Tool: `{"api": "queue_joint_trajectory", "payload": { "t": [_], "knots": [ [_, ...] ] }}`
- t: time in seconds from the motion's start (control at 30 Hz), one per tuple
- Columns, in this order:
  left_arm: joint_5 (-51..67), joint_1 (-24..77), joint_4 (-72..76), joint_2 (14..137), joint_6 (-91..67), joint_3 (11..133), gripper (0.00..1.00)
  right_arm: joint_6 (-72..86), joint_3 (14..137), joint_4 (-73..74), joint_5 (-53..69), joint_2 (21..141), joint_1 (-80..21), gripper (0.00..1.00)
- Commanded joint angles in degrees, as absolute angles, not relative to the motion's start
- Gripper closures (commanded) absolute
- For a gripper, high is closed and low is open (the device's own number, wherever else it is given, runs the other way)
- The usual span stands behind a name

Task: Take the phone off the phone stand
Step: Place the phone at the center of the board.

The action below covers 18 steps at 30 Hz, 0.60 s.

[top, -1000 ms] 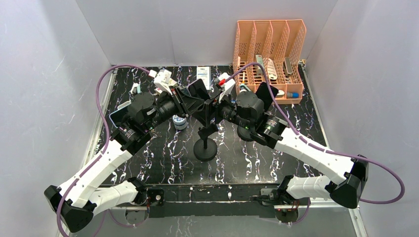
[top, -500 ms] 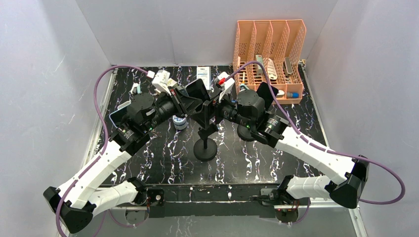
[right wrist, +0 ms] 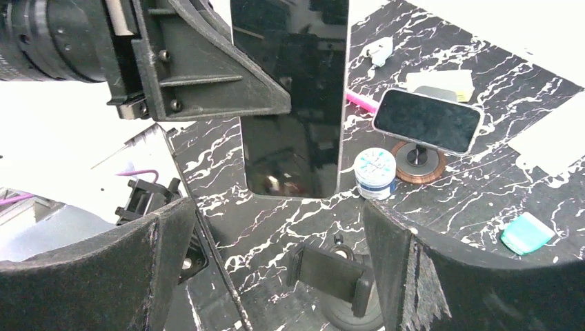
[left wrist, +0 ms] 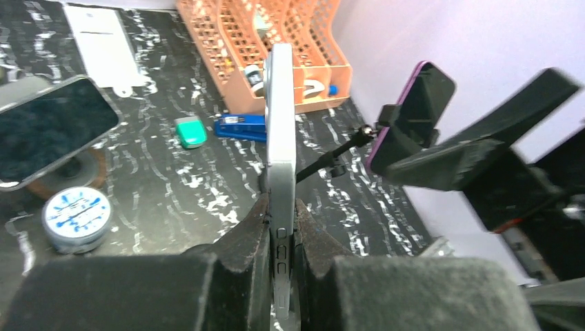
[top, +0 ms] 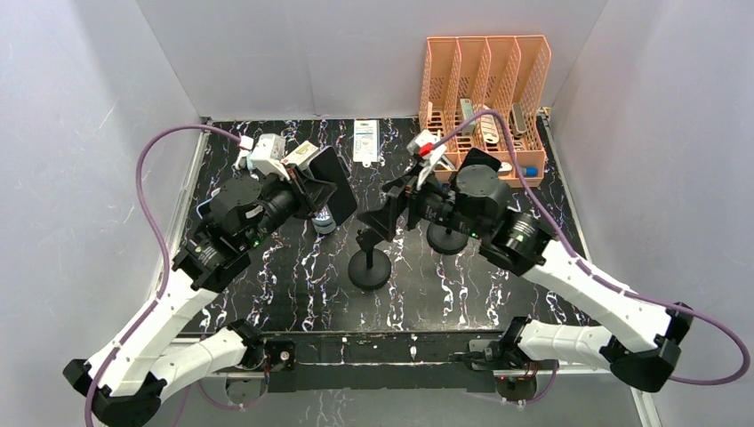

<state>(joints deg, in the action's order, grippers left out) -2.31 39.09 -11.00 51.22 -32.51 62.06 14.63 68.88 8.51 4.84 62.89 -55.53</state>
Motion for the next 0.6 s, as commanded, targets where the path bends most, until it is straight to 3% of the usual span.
{"api": "queue_joint_trajectory", "payload": {
  "t": [0.0, 0.3, 0.57],
  "knots": [
    [-9.76, 38.76, -19.39, 47.05, -26.86, 67.39, 1.00, 13.58, 69.77, 8.52, 2.33, 56.91, -55.72, 0.01],
    [-18.17, 38.83, -37.07, 40.18, -22.77, 66.15, 1.00, 12.17, 64.26, 7.98, 0.76, 48.55, -55.73, 0.01],
    [-8.60, 38.81, -44.06, 45.23, -26.42, 59.44, 1.00, 11.84, 60.75, 9.27, 2.21, 45.35, -55.77, 0.01]
  ]
}}
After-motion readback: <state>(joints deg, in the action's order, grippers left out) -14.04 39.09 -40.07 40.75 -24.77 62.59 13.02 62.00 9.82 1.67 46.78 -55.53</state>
